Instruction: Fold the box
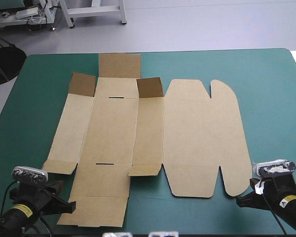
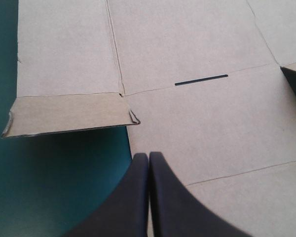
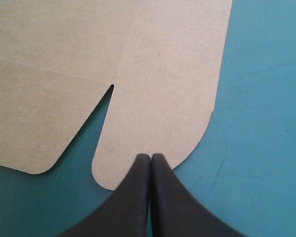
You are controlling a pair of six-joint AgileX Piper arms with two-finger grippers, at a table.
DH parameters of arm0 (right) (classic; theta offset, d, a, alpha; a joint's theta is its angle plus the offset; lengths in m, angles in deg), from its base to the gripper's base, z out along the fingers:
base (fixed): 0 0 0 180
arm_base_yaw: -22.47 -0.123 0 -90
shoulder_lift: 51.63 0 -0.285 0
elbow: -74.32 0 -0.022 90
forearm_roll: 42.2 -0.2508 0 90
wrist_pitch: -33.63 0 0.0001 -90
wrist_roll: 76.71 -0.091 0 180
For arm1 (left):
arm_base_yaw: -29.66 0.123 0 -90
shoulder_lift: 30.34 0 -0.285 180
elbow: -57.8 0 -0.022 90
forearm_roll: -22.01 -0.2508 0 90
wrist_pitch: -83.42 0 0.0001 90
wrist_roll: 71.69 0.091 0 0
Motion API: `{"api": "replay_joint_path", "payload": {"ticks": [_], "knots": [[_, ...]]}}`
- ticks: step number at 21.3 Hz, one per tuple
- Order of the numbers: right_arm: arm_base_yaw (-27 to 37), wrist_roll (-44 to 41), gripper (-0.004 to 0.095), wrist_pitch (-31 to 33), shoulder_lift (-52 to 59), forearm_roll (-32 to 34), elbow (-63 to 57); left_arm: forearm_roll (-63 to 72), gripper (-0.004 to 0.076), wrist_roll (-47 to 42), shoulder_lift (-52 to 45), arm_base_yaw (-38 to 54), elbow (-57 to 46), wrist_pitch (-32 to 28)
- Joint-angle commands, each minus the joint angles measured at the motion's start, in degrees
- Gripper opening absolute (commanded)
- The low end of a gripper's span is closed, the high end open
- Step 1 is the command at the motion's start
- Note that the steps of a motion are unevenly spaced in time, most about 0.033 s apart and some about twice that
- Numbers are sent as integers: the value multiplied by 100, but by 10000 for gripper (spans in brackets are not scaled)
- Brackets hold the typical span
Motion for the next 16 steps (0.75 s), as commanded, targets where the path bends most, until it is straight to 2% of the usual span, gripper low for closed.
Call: {"api": "replay_joint_path", "payload": {"ticks": [1,9,11,14,16], "knots": [[53,23,-18,-254,-43,-71,139,115,-8,-1,43,3,140,-346],[53,23,-18,-254,-43,-71,139,101,-8,-1,43,3,152,-309],[53,23,-18,-254,-43,-71,139,101,-9,-1,102,3,339,-137],[53,23,-18,-254,-43,-71,139,101,-9,-1,557,3,1176,527],[53,23,-18,-254,-43,-71,139,101,-8,-1,815,3,1544,683]]}}
